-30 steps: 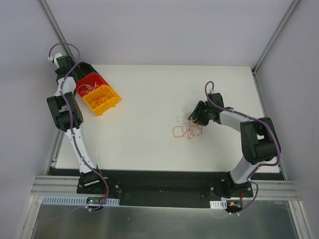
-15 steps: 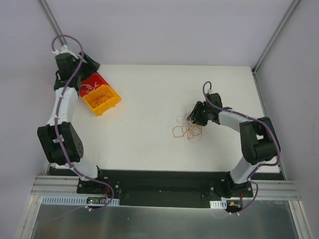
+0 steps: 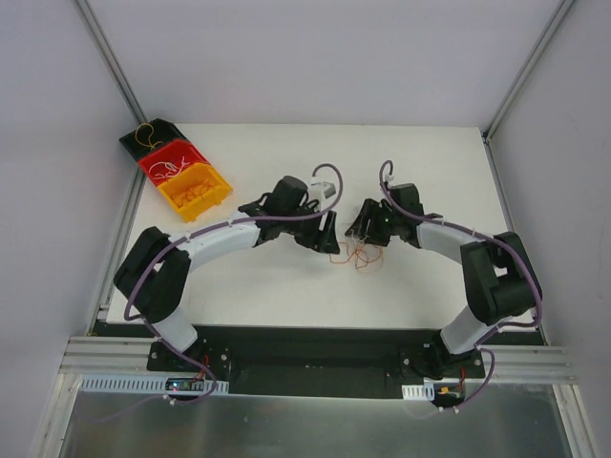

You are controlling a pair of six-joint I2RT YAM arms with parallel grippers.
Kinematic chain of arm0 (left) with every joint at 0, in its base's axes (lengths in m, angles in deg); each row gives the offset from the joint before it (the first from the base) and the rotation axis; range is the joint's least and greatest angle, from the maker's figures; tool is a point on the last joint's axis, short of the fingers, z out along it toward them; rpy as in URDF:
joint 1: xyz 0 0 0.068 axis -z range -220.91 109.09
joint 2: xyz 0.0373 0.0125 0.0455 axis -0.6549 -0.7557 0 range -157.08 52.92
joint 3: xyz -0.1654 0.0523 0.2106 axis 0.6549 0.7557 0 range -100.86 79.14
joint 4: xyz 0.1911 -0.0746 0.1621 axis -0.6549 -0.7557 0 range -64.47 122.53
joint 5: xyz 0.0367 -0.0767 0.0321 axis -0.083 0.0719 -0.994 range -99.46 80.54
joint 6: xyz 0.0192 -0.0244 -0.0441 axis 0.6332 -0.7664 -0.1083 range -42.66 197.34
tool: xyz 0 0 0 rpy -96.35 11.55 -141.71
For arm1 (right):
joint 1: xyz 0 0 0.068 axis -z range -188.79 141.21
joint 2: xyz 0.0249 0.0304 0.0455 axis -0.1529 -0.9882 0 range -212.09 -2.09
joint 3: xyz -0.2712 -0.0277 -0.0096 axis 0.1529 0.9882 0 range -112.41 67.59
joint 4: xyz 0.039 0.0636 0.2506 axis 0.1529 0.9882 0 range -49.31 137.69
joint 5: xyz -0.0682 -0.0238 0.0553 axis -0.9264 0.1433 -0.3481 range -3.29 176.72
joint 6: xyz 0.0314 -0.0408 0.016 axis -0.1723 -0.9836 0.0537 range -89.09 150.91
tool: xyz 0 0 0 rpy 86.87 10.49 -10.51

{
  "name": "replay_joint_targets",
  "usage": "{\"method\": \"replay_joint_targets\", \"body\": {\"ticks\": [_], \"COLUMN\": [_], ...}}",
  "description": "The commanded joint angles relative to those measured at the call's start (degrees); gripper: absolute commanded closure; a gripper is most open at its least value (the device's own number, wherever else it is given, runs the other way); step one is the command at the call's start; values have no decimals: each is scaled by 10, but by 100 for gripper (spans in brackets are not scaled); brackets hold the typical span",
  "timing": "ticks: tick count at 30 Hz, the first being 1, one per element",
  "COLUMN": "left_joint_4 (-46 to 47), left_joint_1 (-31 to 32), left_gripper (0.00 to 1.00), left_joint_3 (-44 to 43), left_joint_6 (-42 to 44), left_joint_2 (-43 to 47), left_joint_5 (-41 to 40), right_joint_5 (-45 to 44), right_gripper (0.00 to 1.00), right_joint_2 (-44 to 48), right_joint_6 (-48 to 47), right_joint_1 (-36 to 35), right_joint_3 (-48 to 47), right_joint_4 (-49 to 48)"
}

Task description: Untangle the cables

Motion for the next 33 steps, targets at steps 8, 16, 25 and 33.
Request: {"method": "replay_joint_targets", "body": {"ticks": [8, 16, 25, 33], "left_joint_4": [192, 187, 102, 88], "left_joint_1": [65, 64, 60, 64], "left_gripper": [29, 36, 35, 38], "left_joint_3": [0, -20, -66, -122], "left_joint_6": [-14, -73, -73, -96], "left_joint_2": [-40, -73, -108, -173], "left_joint_5": [42, -12, -53, -21], "right_joint_5": [34, 3, -98, -110], "right_gripper": [35, 34, 36, 35], "right_joint_2": [140, 206, 282, 277], "right_joint_6": [-10, -5, 42, 51], "right_joint_1": [-10, -8, 7, 14], "right_joint_3": [96, 152, 208, 216], "right_joint_4": [-41, -76, -68, -74]}}
